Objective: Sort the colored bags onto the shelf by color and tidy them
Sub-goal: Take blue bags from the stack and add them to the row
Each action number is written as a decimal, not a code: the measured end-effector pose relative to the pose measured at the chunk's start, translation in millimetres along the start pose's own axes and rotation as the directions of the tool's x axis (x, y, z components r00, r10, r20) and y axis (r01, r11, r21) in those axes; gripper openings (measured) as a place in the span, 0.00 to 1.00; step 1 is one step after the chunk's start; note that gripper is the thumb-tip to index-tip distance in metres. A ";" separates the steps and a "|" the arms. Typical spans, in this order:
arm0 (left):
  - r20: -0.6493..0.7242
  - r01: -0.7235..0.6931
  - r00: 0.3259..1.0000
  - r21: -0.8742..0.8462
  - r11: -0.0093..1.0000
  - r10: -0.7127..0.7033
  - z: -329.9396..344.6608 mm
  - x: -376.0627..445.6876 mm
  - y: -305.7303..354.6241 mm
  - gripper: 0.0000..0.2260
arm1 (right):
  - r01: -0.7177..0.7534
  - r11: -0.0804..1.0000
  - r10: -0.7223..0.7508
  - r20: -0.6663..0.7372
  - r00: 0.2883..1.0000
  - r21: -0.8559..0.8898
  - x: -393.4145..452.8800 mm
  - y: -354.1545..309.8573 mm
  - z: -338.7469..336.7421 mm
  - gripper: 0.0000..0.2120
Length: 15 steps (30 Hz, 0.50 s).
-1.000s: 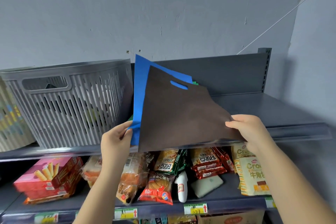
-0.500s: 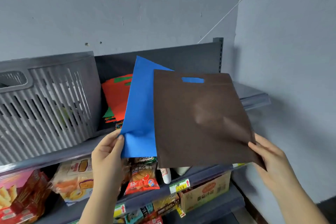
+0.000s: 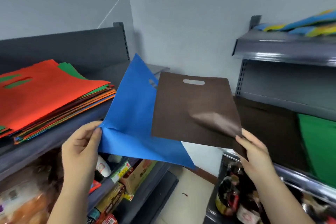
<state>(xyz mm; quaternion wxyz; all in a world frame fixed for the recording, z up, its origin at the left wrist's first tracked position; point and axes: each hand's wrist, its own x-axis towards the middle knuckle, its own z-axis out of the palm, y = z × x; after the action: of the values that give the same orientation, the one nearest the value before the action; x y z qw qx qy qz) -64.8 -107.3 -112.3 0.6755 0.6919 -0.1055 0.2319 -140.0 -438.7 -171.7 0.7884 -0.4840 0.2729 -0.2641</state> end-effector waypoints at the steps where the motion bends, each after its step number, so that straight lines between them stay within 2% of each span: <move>1: 0.031 -0.005 1.000 -0.004 1.000 0.005 8.0 -0.8 -0.9 0.25 | 0.020 0.999 -0.021 -0.048 0.999 -0.025 3.1 -2.6 -15.9 0.16; 6: 0.129 -0.057 0.990 -0.040 0.998 0.062 49.0 -6.5 5.3 0.17 | 0.101 0.990 -0.119 -0.211 0.970 -0.093 18.0 -18.5 -80.8 0.16; 11: 0.112 -0.035 0.993 -0.079 0.996 0.043 81.5 -8.6 6.9 0.14 | 0.115 0.978 -0.161 -0.288 0.944 -0.172 44.9 -34.7 -113.1 0.19; 15: 0.114 -0.032 0.993 -0.077 0.997 0.041 105.7 -17.7 12.8 0.11 | 0.067 0.889 -0.222 -0.298 0.928 -0.454 63.3 -42.7 -134.5 0.16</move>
<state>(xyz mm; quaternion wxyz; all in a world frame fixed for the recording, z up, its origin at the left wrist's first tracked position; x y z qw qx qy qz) -67.2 -215.0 -107.1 0.6893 0.6765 -0.1656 0.1995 -193.7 -581.7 -195.5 0.5783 -0.6139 0.4201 -0.3350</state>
